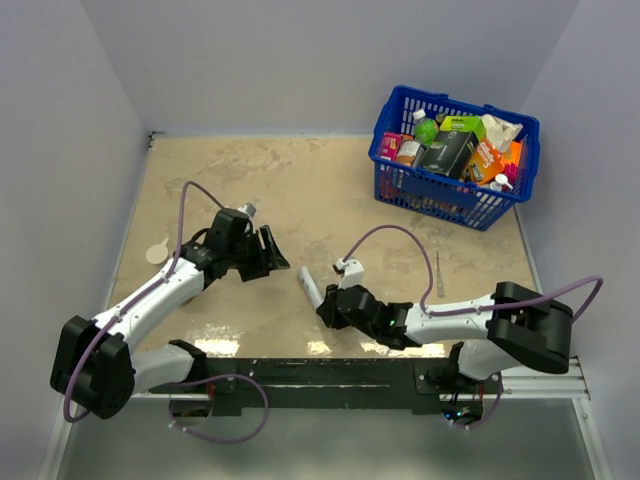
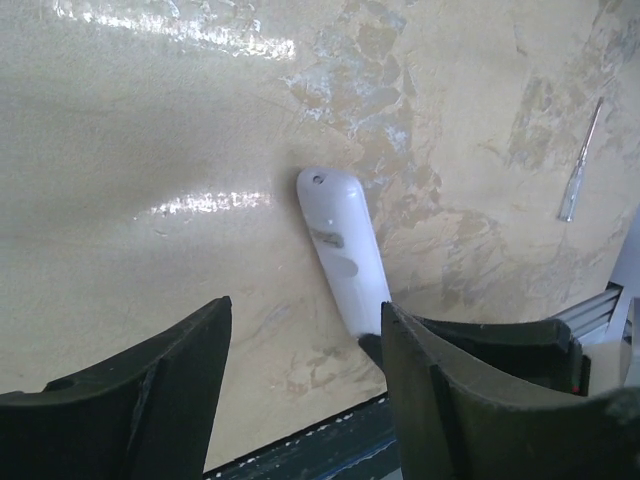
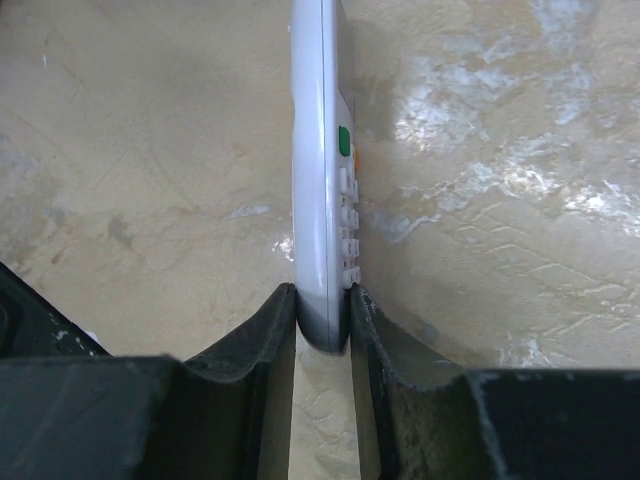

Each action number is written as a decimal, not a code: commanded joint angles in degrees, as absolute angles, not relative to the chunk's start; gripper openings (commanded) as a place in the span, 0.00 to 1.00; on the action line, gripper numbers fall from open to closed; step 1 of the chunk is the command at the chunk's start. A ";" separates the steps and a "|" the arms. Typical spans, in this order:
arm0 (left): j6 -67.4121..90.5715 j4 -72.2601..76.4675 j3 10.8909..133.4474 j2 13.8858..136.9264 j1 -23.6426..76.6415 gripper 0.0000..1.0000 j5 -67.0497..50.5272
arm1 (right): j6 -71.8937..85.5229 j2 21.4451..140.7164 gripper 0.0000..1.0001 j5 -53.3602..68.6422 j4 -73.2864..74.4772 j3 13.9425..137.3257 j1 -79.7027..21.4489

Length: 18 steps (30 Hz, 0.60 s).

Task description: Unload the batteries from the remote control

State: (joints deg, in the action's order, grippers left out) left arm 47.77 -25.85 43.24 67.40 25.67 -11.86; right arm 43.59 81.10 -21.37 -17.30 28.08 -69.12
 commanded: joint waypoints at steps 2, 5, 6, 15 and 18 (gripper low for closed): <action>42.37 -24.43 44.12 66.62 25.84 0.66 -11.25 | 51.85 79.98 0.27 -17.85 -16.61 24.70 -65.22; 40.96 -24.17 44.12 67.06 25.84 0.66 -11.78 | 53.61 79.37 0.35 -17.31 -15.56 24.61 -64.69; 40.70 -24.08 44.12 67.06 25.84 0.66 -11.78 | 54.14 78.67 0.36 -17.23 -15.38 24.52 -64.43; 38.76 -23.82 43.59 67.41 25.84 0.66 -11.78 | 58.27 74.80 0.50 -18.98 -12.92 22.94 -62.93; 38.41 -23.38 43.24 67.76 25.84 0.66 -11.95 | 57.75 74.18 0.36 -18.98 -13.09 22.67 -62.58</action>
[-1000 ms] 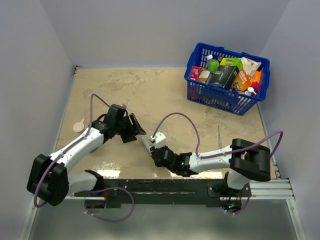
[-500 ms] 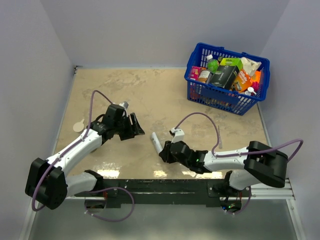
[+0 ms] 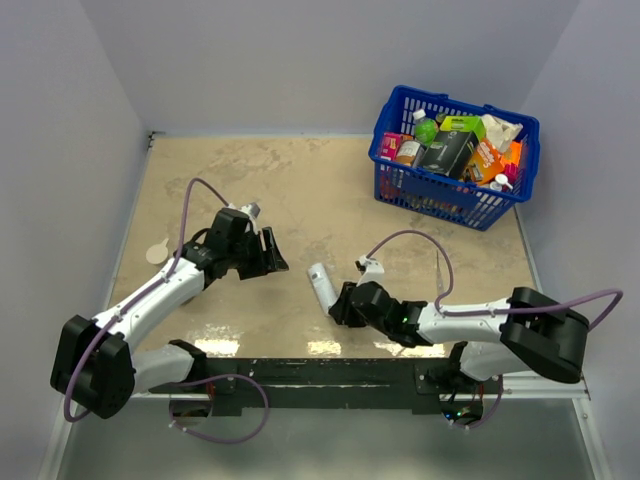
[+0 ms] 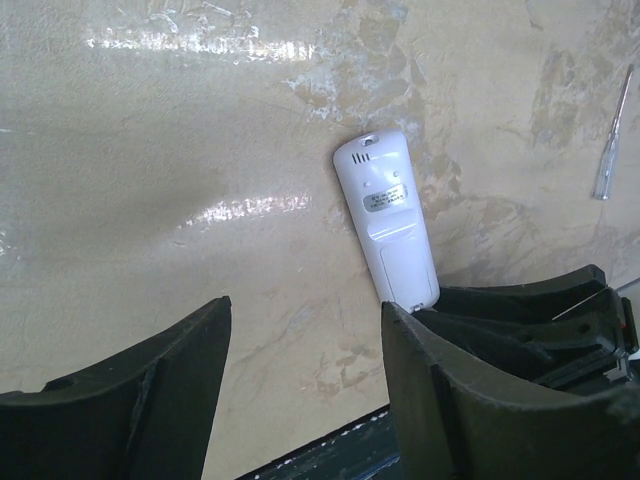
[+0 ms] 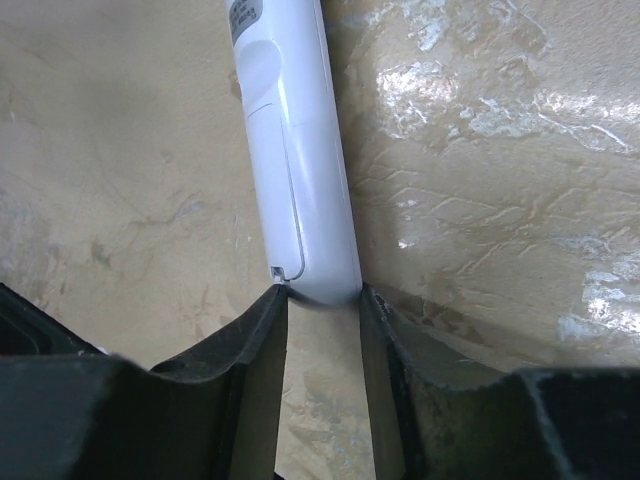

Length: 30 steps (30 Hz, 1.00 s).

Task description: Unload the batteries from the remote control

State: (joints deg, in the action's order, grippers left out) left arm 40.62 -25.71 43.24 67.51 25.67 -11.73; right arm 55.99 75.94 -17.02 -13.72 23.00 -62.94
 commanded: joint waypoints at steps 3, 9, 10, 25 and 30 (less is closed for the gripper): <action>38.15 -23.03 43.15 68.38 25.84 0.66 -12.30 | 57.04 74.00 0.36 -18.28 -13.10 22.76 -62.23; 37.62 -21.71 43.07 68.73 25.84 0.66 -13.45 | 55.55 70.24 0.45 -17.32 -9.15 24.60 -61.96; 37.27 -21.45 43.07 68.73 25.84 0.66 -14.06 | 54.68 69.53 0.46 -17.49 -8.01 25.22 -61.96; 29.62 -19.25 48.86 69.69 25.84 0.66 -17.23 | 45.71 76.28 0.43 -19.26 -3.42 32.61 -59.50; 27.95 -19.25 51.06 71.72 25.75 0.66 -16.70 | 45.44 78.31 0.50 -12.85 -7.02 32.43 -59.50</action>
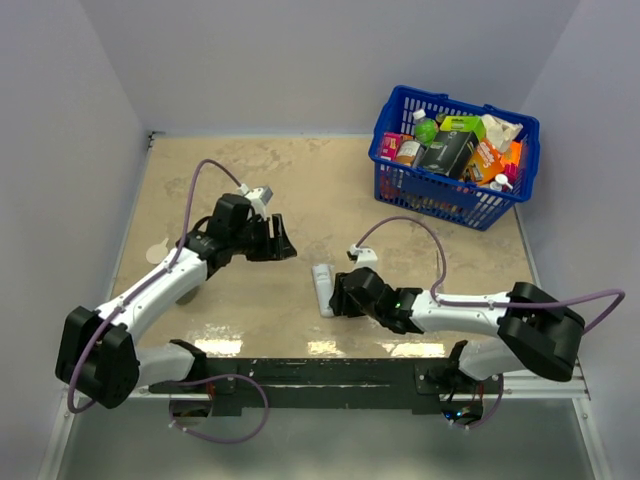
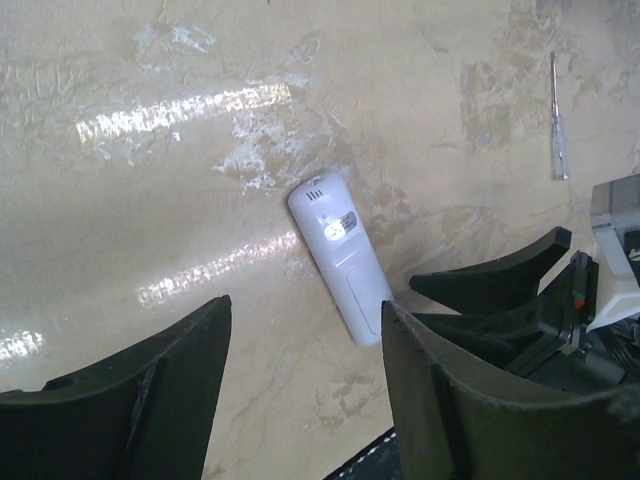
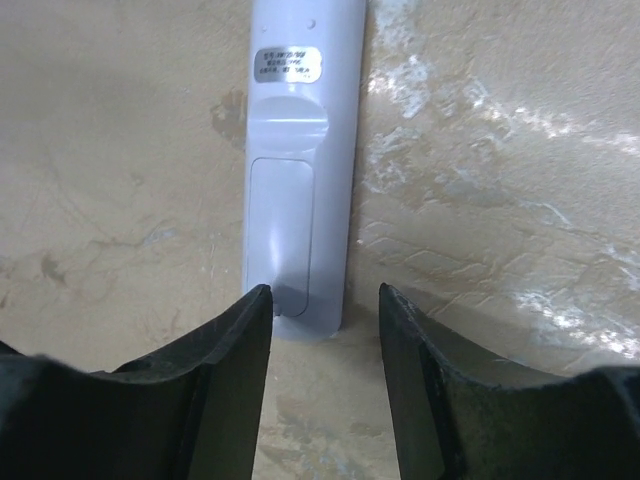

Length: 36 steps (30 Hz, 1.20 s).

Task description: Unload the batteries from the remote control

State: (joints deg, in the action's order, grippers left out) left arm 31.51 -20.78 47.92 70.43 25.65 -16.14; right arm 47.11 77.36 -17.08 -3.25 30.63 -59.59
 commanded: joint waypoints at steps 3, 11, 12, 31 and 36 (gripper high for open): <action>27.60 -18.55 50.98 73.03 25.75 0.66 -16.87 | 45.97 79.71 0.56 -10.73 -9.22 32.26 -59.50; 26.02 -17.58 50.80 75.15 25.75 0.66 -17.31 | 46.41 84.37 0.60 -6.33 -12.13 34.71 -59.50; 25.58 -17.49 50.63 75.15 25.66 0.66 -17.23 | 46.41 84.72 0.60 -5.89 -12.30 34.89 -59.59; 25.75 -19.24 44.65 69.26 25.49 0.66 -17.75 | 25.60 79.28 0.61 -15.73 -3.15 41.40 -60.47; 25.84 -19.78 43.07 69.17 19.01 0.66 -26.95 | 13.37 81.29 0.68 -12.66 -4.75 42.97 -61.70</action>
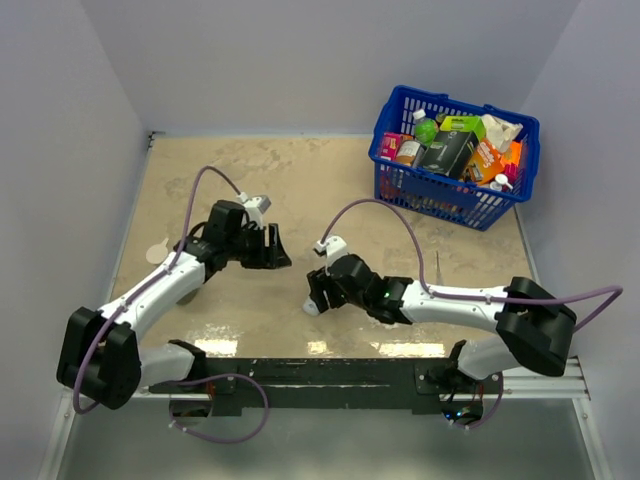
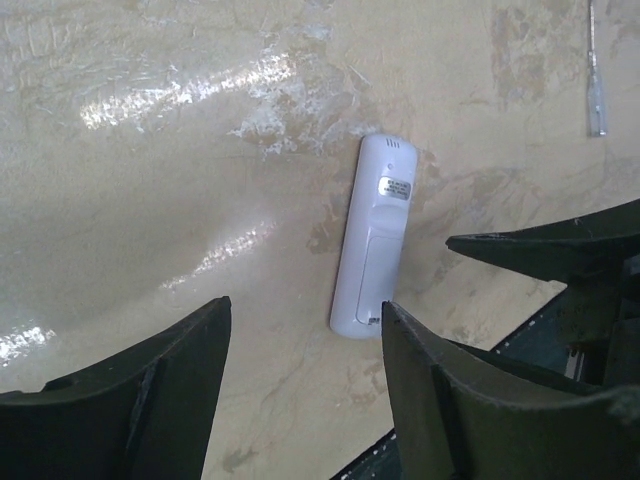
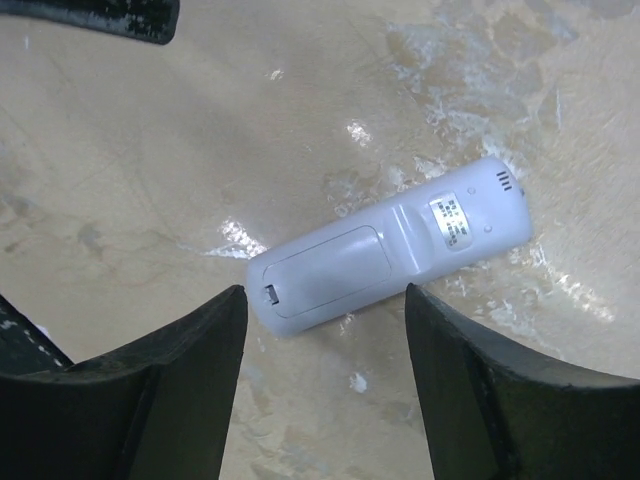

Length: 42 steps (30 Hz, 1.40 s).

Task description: Unload the batteries from the remote control

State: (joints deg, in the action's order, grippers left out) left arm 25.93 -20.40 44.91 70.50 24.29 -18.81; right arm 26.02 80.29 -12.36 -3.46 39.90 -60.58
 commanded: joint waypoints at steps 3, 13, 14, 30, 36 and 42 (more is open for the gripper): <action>24.53 -19.42 42.01 68.47 15.74 0.66 -29.01 | 9.76 83.22 0.68 -12.31 -5.45 43.59 -62.75; 23.64 -18.72 40.52 67.06 15.73 0.66 -27.60 | 6.59 85.87 0.66 -14.68 -9.49 43.42 -65.65; 23.56 -18.72 40.43 66.97 15.73 0.66 -27.60 | 6.33 86.04 0.66 -14.59 -9.58 43.33 -65.65; 23.73 -18.72 40.17 66.36 15.73 0.66 -27.42 | 4.48 89.30 0.62 -17.49 -7.91 44.21 -66.88; 23.82 -18.63 40.17 66.36 15.73 0.66 -27.25 | 4.13 89.82 0.59 -19.51 -7.03 44.82 -67.24; 23.82 -18.72 40.17 66.45 15.73 0.66 -27.07 | 4.04 90.53 0.57 -20.21 -6.50 45.26 -67.50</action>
State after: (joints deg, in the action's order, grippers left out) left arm 24.45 -20.27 40.38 67.66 15.81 -26.55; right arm 4.89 89.78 -17.96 -6.70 42.81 -67.09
